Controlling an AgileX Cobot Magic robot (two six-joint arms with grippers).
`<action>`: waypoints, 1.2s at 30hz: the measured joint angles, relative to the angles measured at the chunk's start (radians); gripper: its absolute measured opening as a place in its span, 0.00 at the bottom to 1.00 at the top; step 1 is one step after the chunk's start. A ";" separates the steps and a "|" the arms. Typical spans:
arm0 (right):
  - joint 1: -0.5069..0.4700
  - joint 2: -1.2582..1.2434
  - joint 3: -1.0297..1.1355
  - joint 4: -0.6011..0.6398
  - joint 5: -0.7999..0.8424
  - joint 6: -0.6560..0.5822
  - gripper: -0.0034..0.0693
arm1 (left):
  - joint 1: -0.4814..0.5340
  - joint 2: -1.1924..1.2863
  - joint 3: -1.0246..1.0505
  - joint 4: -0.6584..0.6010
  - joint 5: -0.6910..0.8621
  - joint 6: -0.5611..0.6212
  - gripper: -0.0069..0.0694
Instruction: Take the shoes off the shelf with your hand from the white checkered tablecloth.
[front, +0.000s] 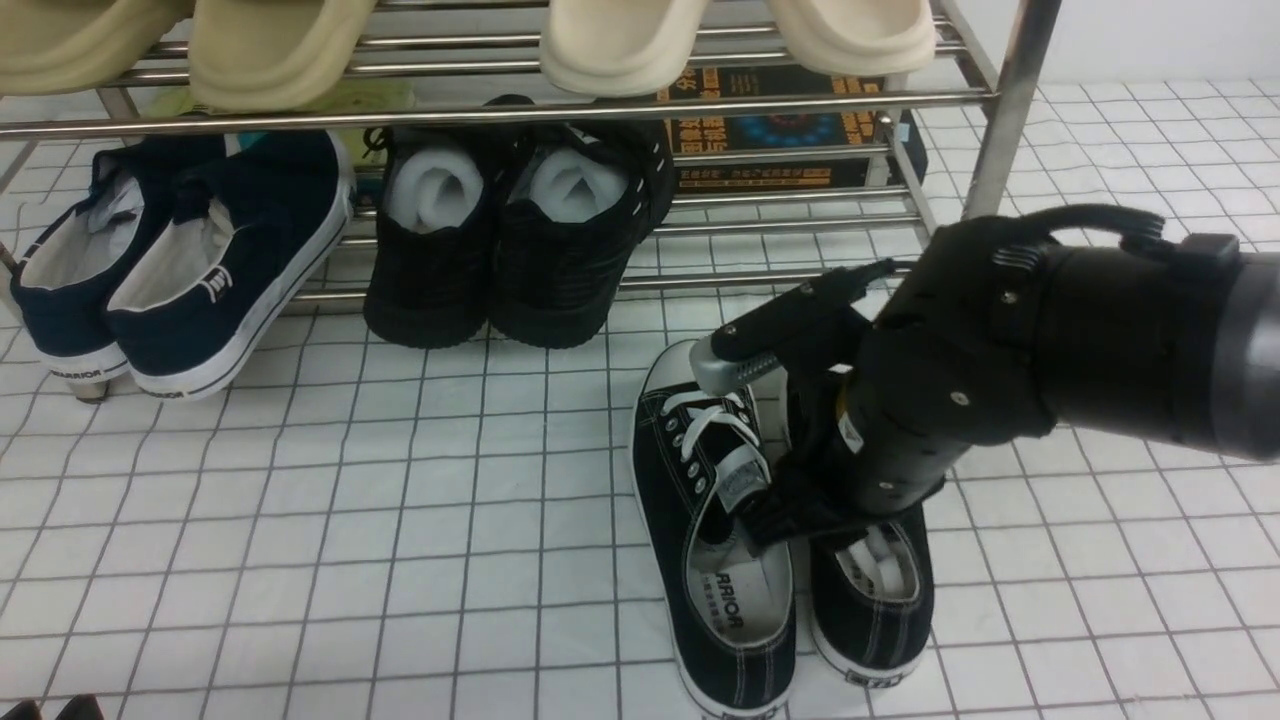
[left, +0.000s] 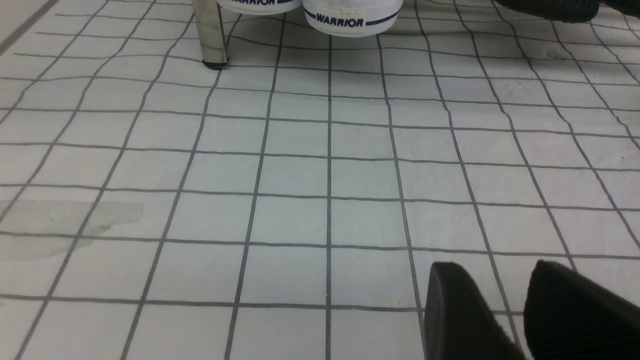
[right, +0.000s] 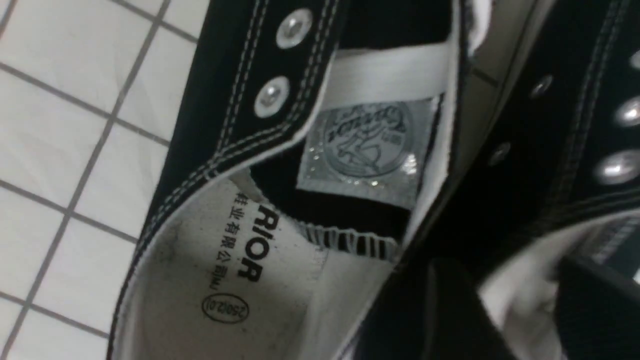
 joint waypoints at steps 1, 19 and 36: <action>0.000 -0.001 -0.004 0.000 0.006 0.000 0.51 | 0.000 0.000 0.000 0.000 0.000 0.000 0.41; 0.000 -0.452 -0.067 0.066 0.259 -0.107 0.03 | 0.000 0.000 0.000 0.000 0.000 0.000 0.40; 0.000 -0.616 0.201 0.078 -0.086 -0.108 0.03 | 0.000 0.000 0.000 0.000 0.001 0.000 0.40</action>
